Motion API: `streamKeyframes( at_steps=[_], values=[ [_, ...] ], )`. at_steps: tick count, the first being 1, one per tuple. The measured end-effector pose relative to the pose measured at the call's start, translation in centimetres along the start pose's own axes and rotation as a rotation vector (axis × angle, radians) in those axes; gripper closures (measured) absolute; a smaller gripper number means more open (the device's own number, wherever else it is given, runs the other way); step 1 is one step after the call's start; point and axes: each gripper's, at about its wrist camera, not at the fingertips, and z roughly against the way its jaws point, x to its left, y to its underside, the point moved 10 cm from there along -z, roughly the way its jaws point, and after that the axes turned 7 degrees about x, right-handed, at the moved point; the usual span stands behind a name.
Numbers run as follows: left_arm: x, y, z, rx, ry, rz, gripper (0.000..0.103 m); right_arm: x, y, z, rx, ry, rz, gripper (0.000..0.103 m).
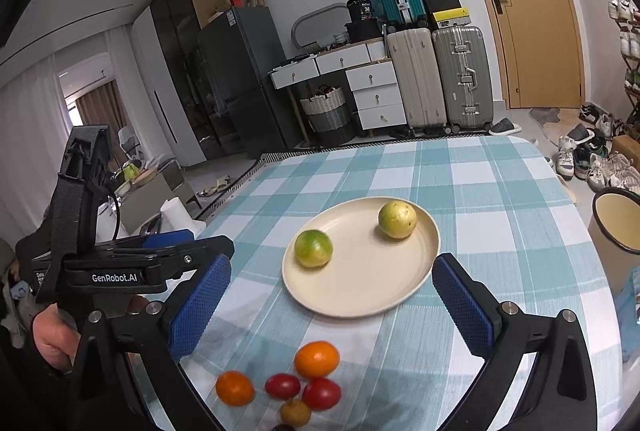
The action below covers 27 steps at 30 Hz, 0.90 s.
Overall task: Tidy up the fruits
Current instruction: 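Lift both open tools away from the plate, then lower the left tool onto the large orange and close it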
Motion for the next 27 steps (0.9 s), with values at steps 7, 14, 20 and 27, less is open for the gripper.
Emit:
streamKeyframes(
  at_steps=[7, 14, 20, 27],
  values=[
    [0.4, 2.1, 0.7, 0.002, -0.043, 0.003, 0.001, 1.0, 1.4, 1.0, -0.002, 0.01, 0.023, 0.0],
    [1.1, 4.8, 0.9, 0.021, -0.037, 0.007, 0.001, 1.7, 3.0, 2.2, -0.003, 0.015, 0.024, 0.0],
    [1.8, 7.6, 0.4, 0.074, -0.016, 0.019, 0.001, 2.5, 4.4, 3.3, -0.009, 0.022, 0.028, 0.0],
    [1.9, 10.7, -1.2, 0.146, 0.009, 0.017, 0.001, 2.5, 6.1, 3.7, -0.007, 0.036, 0.016, 0.0]
  ],
)
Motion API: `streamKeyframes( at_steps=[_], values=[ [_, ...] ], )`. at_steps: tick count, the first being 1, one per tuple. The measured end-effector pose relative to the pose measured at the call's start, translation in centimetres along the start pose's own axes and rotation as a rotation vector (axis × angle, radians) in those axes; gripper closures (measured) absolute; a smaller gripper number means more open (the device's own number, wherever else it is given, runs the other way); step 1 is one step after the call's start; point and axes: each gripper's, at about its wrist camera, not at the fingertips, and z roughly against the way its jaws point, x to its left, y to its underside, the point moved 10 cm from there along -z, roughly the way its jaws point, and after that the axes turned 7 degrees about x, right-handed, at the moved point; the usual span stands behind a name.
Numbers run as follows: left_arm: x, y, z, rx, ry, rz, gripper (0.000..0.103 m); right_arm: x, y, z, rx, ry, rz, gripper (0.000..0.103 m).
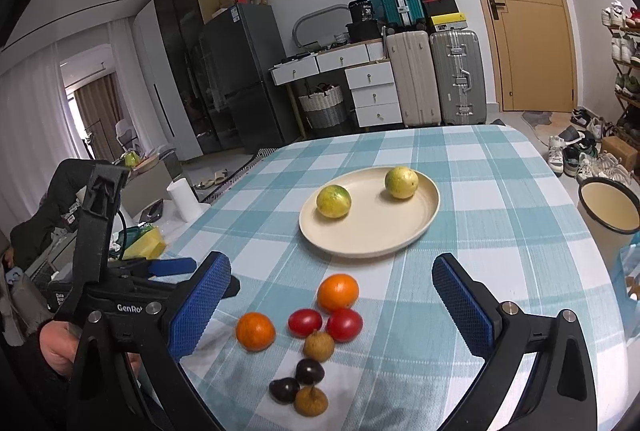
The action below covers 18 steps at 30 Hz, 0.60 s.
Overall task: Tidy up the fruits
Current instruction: 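Lower the left tool onto the large orange and close it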
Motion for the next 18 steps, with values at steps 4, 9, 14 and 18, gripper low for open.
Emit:
streamKeyframes(
  at_steps=[4, 9, 14, 18],
  values=[
    [-0.3, 1.0, -1.1, 0.027, 0.004, -0.017, 0.001, 0.0, 1.1, -0.1, 0.021, 0.0, -0.009, 0.0],
    [-0.9, 1.6, -2.5, 0.058, 0.008, -0.038, 0.001, 0.1, 2.0, -0.3, 0.038, 0.002, -0.007, 0.0],
    [-1.7, 1.9, -3.3, 0.076, 0.008, -0.072, 0.001, 0.0, 3.1, -0.9, 0.066, -0.004, -0.014, 0.0],
    [-1.9, 2.2, -3.7, 0.079, 0.001, -0.082, 0.001, -0.1, 3.5, -1.2, 0.073, -0.009, -0.02, 0.0]
  ],
)
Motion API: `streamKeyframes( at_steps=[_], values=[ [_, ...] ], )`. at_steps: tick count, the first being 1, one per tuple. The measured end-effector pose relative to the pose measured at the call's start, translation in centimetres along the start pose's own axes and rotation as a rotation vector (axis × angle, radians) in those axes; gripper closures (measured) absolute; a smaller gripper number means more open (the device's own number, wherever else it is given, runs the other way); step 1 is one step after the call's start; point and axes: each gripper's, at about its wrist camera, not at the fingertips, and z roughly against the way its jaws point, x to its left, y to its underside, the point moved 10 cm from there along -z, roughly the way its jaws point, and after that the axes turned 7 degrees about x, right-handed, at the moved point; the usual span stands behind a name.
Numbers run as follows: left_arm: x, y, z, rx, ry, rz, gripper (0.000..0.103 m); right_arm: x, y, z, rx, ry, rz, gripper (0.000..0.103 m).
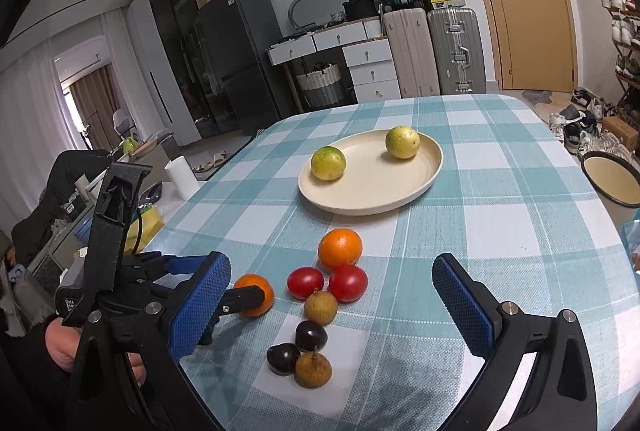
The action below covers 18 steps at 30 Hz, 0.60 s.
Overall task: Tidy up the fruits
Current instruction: 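Lower the left tool onto the large orange and close it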
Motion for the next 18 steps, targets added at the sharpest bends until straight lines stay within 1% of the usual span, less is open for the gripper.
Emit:
streamKeyframes(
  at_steps=[5, 9, 11, 13, 14, 16, 17, 18],
  values=[
    [0.0, 0.0, -0.1, -0.015, -0.005, -0.003, 0.002, -0.3, 0.1, -0.2, 0.0, -0.005, -0.007, 0.0],
    [-0.8, 0.0, 0.0, -0.026, 0.073, -0.017, 0.006, -0.7, 0.3, -0.4, 0.003, -0.005, -0.018, 0.0],
    [-1.1, 0.0, 0.1, -0.029, 0.095, -0.022, 0.013, -0.9, 0.4, -0.4, 0.005, -0.005, -0.023, 0.0],
    [-1.3, 0.1, 0.1, -0.026, 0.097, -0.037, 0.028, -1.0, 0.5, -0.5, 0.005, -0.006, -0.026, 0.0],
    [-1.4, 0.1, 0.1, -0.019, 0.098, -0.045, 0.033, -1.1, 0.5, -0.6, 0.006, -0.006, -0.029, 0.0],
    [-1.6, 0.5, -0.4, 0.016, 0.115, -0.046, 0.057, -1.2, 0.6, -0.7, 0.007, -0.006, -0.032, 0.0],
    [-1.7, 0.7, -0.6, 0.039, 0.148, -0.034, 0.061, -1.3, 0.6, -0.7, 0.009, -0.005, -0.034, 0.0],
    [-1.7, 0.7, -0.6, 0.037, 0.16, -0.025, 0.064, -1.3, 0.7, -0.7, 0.01, -0.006, -0.035, 0.0]
  ],
)
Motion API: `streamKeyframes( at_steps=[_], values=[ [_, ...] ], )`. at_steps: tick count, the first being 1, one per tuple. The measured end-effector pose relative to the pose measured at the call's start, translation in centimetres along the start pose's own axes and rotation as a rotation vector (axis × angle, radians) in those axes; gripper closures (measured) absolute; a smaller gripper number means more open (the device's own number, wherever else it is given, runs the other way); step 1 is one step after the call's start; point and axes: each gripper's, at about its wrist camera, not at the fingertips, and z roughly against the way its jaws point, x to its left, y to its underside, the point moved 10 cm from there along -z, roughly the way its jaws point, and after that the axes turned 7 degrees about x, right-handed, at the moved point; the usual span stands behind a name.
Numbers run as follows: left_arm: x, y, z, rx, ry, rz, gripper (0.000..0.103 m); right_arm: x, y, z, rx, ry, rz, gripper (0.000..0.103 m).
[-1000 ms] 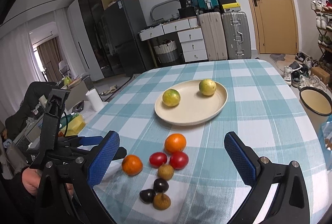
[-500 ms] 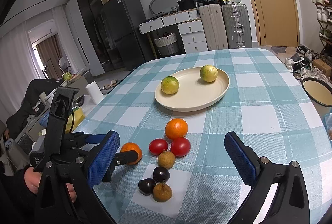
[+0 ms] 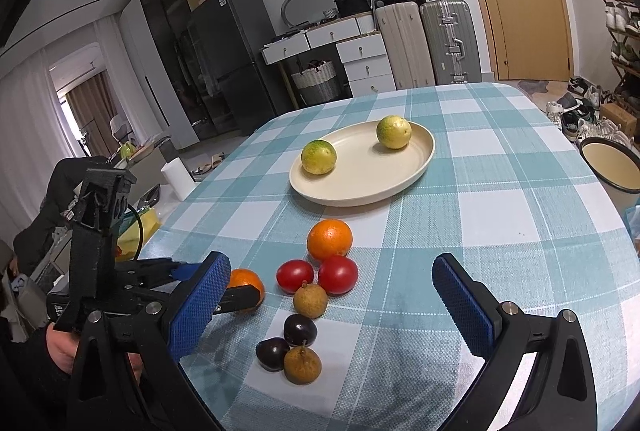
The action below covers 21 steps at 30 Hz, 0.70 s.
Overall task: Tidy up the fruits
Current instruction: 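Lower the left tool onto the large orange and close it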
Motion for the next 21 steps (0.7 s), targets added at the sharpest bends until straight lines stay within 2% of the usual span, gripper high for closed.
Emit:
streamKeyframes(
  at_steps=[11, 21],
  values=[
    [0.9, 0.4, 0.7, -0.016, 0.011, 0.026, 0.066, 0.1, -0.3, -0.5, 0.005, -0.006, 0.006, 0.0],
    [2.7, 0.3, 2.0, -0.05, 0.024, 0.061, 0.066, -0.1, -0.4, -2.3, 0.056, 0.006, -0.001, 0.0]
  ],
)
